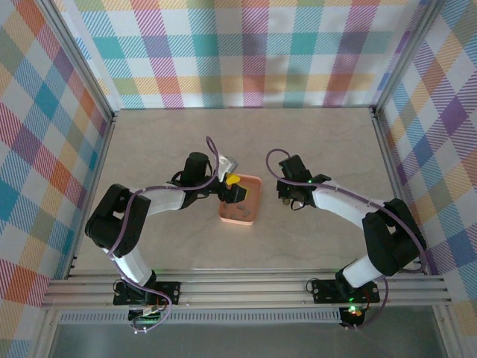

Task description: Load the staples into the stapler

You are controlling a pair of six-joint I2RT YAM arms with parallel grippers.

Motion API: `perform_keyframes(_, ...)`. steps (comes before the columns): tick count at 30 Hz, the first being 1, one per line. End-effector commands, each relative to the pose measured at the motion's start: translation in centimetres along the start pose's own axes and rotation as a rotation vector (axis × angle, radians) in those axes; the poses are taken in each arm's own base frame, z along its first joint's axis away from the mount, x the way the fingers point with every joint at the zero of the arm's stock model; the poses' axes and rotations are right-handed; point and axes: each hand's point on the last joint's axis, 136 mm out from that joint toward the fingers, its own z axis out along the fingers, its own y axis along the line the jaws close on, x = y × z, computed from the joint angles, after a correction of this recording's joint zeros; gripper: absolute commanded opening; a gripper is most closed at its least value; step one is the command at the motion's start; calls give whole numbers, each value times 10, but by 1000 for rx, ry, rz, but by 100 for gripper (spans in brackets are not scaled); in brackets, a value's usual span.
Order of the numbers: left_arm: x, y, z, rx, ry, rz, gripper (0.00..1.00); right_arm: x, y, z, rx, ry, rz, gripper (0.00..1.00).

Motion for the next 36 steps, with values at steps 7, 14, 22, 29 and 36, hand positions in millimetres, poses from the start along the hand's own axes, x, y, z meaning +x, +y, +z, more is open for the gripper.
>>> perform_keyframes(7, -11, -4, -3, -15, 7, 36, 84, 9, -5, 11, 33, 28, 5, 18)
perform_keyframes(14, -9, -1, -1, -39, 20, 30, 85, 13, -5, 20, 44, 48, -1, 18)
perform_keyframes(22, -7, 0, -1, -55, 26, 36, 85, 14, -7, 22, 55, 59, -8, 18)
perform_keyframes(29, -4, 2, -1, -73, 36, 49, 86, 18, -11, 21, 71, 66, -7, 18)
perform_keyframes(36, -4, -1, 0, -70, 37, 57, 86, 19, -12, 22, 73, 69, -7, 18)
